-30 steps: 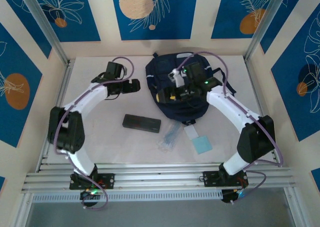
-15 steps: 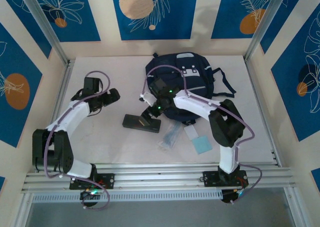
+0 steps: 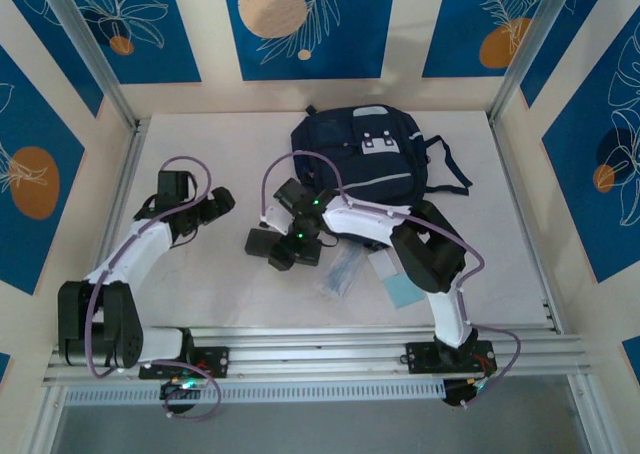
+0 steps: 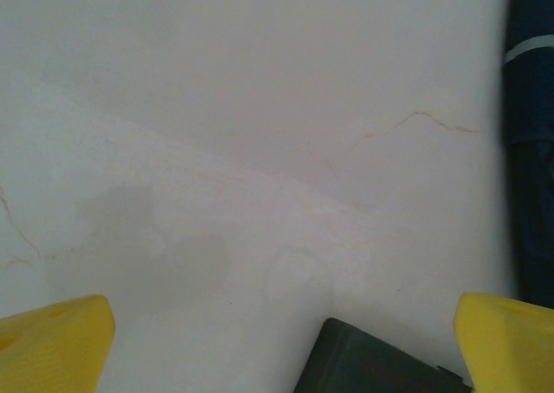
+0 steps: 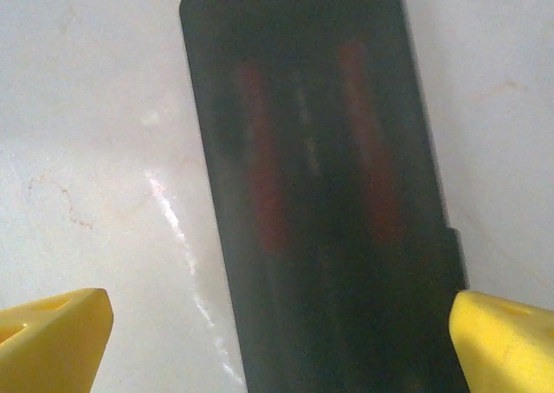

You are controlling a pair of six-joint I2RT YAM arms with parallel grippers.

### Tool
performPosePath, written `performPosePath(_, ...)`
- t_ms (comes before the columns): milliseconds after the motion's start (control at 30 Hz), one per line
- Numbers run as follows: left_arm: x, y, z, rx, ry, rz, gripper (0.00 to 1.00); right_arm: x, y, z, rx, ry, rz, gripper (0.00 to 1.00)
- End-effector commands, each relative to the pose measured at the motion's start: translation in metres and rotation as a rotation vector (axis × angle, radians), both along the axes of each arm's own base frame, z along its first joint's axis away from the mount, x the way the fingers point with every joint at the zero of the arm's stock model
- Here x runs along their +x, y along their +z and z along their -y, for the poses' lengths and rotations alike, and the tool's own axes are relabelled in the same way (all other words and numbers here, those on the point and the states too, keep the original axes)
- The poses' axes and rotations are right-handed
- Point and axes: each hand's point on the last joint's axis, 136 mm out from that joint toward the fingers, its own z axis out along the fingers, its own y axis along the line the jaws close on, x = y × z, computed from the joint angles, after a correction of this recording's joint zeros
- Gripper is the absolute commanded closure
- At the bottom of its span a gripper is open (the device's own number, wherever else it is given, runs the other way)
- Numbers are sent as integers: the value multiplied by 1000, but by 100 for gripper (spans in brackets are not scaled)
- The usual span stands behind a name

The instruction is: Pack the student bag

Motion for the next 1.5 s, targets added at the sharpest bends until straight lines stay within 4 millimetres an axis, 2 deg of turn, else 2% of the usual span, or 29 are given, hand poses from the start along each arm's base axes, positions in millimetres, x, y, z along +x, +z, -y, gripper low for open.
performPosePath(0,4,18,5,-45,-24,64,0,-14,-11,1,-51,34,28,1)
performPosePath(133,1,20,13,-86,-51,64,0,-22,-11,-1,-69,36,61,1)
performPosePath(300,-2,21,21,-128,-76,67,0,1,-10,5,-100,28,191,1)
performPosePath(433,-4,23,23,-138,-78,68,0,19,-3,0,-55,35,187,1)
performPosePath(567,-4,24,24,-152,-77,69,0,16,-22,-3,-97,86,180,1)
performPosePath(733,-4,21,26,-162,-75,68,0,9,-44,4,-119,86,136,1)
performPosePath(833,-1,23,28,-173,-86,71,0,8,-49,7,-132,73,129,1)
performPosePath(900,1,25,32,-178,-98,77,0,8,-46,6,-126,55,128,5)
performPosePath(967,3,28,36,-175,-111,89,0,9,-35,4,-100,32,117,16)
performPosePath(1033,5,32,41,-168,-123,109,2,13,-16,2,-56,-23,88,27)
performPosePath(1167,11,43,49,-142,-142,166,6,26,30,4,94,-224,-37,30)
performPosePath(1267,14,61,57,-105,-158,243,7,35,69,11,256,-387,-134,30)
performPosePath(1367,18,80,68,-59,-184,324,8,46,101,31,377,-545,-158,30)
performPosePath(1467,21,96,91,-13,-257,391,9,60,124,65,457,-709,-171,30)
